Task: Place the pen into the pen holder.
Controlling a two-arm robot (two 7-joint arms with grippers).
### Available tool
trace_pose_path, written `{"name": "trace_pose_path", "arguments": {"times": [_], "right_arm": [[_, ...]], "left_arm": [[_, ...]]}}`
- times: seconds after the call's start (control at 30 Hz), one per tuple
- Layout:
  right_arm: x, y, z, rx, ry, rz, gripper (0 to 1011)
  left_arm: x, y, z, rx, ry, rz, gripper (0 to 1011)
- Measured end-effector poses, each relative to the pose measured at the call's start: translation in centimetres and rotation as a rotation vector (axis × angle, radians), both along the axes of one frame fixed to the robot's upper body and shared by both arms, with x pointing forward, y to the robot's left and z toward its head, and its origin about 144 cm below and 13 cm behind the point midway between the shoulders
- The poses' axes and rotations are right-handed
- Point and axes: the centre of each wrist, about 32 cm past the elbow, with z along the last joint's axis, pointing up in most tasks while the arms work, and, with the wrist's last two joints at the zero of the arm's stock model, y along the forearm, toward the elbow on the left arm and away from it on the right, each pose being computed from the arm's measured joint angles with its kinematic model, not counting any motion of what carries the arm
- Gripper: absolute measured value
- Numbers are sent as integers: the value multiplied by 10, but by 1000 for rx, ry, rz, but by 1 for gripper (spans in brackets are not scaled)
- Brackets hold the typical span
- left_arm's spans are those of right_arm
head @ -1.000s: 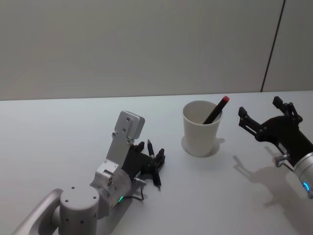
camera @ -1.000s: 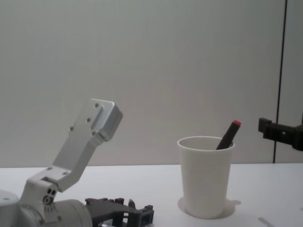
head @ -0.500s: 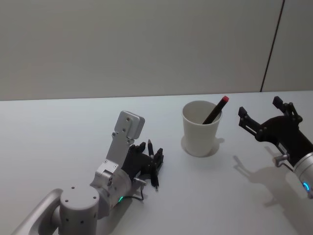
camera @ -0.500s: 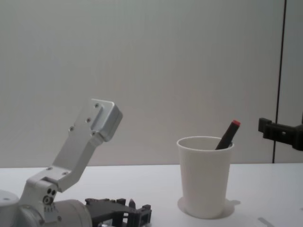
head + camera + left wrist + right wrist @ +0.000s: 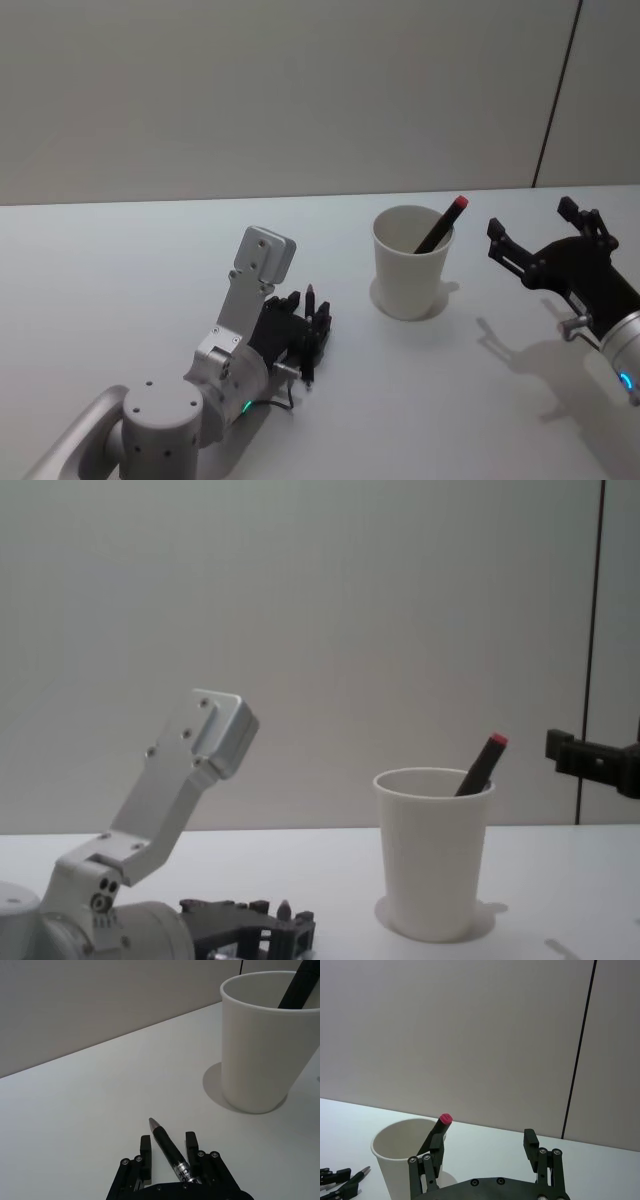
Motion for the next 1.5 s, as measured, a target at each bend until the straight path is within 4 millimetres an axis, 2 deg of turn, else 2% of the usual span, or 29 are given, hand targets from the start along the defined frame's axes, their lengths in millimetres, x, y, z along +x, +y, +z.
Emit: {"name": "trace_pose_path", "arguments": {"times": [1.5], "right_arm": [[0,0,0,0,0,0,1001]], "left_arm": [[0,0,0,0,0,0,154]]}}
